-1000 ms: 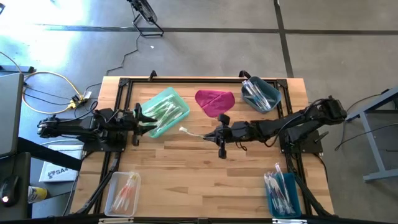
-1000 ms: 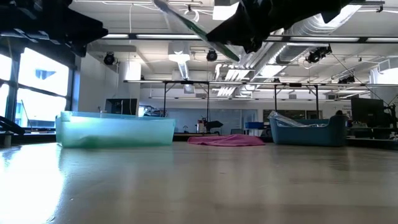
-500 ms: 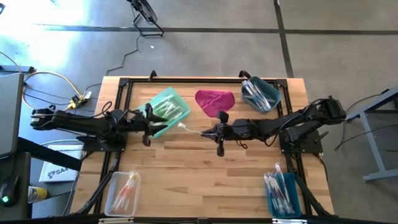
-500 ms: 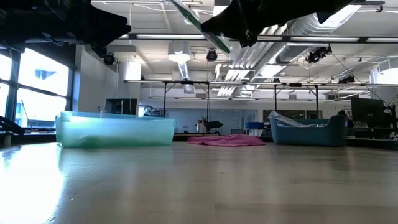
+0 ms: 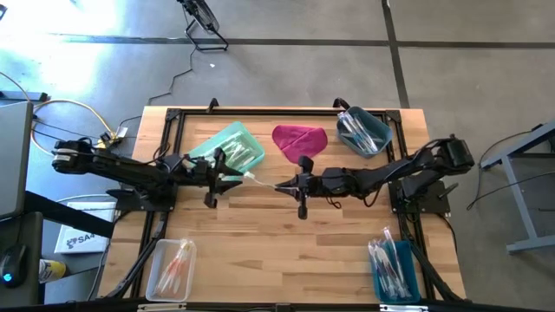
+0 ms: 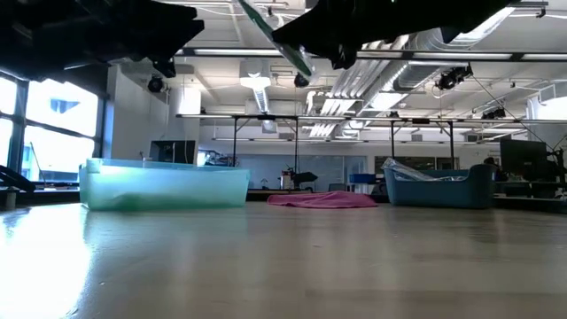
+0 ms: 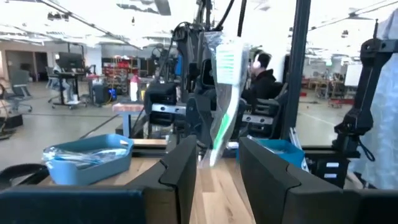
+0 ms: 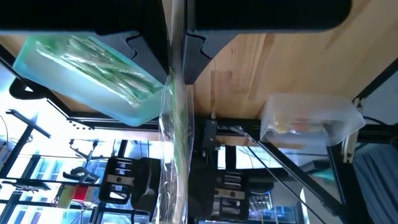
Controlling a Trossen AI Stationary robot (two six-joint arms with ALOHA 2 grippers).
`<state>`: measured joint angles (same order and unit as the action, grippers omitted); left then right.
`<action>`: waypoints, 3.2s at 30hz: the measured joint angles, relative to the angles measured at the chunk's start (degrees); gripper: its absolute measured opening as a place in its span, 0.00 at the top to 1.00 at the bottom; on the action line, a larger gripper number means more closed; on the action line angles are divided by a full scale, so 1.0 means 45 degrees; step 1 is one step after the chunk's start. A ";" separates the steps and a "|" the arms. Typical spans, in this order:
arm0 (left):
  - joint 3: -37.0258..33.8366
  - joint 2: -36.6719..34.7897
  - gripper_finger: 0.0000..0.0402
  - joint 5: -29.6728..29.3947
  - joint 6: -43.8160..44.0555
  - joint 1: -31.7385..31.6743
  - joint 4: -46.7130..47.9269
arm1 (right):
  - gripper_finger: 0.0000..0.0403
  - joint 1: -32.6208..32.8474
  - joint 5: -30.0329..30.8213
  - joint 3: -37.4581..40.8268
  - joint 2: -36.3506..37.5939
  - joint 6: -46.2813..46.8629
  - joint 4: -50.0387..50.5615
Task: Pick & Place Toothbrushes
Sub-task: Put the green toothbrush to the green bin
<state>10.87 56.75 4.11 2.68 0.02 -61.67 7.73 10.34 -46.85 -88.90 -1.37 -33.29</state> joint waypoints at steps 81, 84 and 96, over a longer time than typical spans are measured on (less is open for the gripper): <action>0.2633 0.2891 0.98 0.0750 0.0044 -0.0001 0.0444 | 0.77 0.0078 0.0244 0.0000 -0.0851 0.0010 -0.1008; 0.2633 0.2891 0.98 0.0750 0.0044 -0.0003 0.0510 | 0.68 0.0151 0.0236 0.0000 -0.0851 0.0044 -0.0999; 0.2633 0.2724 0.97 0.0644 -0.0145 -0.0201 0.0674 | 0.34 0.0321 0.1221 0.0010 0.0487 0.1017 0.0383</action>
<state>22.72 69.00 7.01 2.03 -0.88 -58.64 9.17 15.83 -46.81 -86.71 3.21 -31.56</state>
